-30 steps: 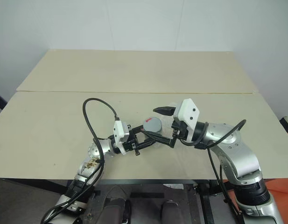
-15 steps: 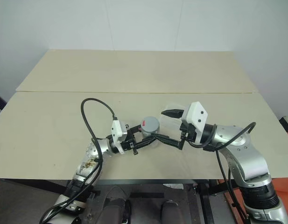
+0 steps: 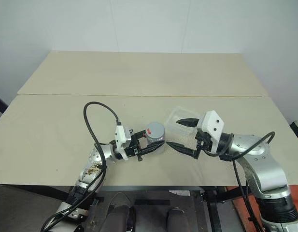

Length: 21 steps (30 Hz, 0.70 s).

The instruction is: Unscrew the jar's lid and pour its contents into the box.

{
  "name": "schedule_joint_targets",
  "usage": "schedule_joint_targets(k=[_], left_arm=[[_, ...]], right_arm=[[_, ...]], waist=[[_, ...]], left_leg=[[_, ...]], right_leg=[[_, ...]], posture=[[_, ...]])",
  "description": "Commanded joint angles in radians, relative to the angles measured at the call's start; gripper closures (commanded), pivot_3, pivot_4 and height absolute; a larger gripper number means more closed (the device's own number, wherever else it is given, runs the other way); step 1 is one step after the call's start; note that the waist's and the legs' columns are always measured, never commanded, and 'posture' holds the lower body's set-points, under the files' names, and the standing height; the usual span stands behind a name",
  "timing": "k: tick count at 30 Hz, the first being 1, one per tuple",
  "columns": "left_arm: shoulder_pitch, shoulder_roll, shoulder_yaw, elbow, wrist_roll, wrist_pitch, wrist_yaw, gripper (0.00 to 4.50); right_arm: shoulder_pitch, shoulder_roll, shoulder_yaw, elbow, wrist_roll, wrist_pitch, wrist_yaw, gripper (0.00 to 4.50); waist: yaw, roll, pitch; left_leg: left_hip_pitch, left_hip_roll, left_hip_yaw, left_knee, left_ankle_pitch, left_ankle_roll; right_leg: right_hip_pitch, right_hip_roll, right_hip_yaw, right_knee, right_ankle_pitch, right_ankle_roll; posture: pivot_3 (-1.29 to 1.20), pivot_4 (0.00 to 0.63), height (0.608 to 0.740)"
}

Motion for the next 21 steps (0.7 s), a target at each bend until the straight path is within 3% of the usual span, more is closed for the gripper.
schedule_joint_targets(k=[1,10,21], left_arm=[[-0.007,-0.007,-0.011,-0.018,-0.001,-0.025,-0.006,2.58],[-0.011,-0.011,-0.020,-0.010,0.002,-0.034,-0.004,2.58],[0.004,-0.021,-0.027,-0.021,0.001,-0.034,0.008,2.58]], right_arm=[[-0.010,0.002,-0.031,-0.075,0.059,0.011,0.000,0.04],[-0.093,0.083,0.057,-0.088,0.058,0.071,-0.089,0.04],[-0.143,0.113,0.092,-0.069,0.086,0.083,-0.070,0.04]], waist=[[-0.003,0.000,0.000],[-0.003,0.000,0.000],[0.000,0.000,0.000]], left_leg=[[0.000,0.000,0.000,0.000,0.000,0.000],[0.000,0.000,-0.001,0.000,0.000,0.000],[0.000,0.000,0.000,0.000,0.000,0.000]], right_leg=[[0.000,0.000,0.000,0.000,0.000,0.000],[0.000,0.000,0.000,0.000,0.000,0.000],[0.000,0.000,0.000,0.000,0.000,0.000]], posture=[[0.00,0.150,0.740],[0.00,0.150,0.740],[0.00,0.150,0.740]])
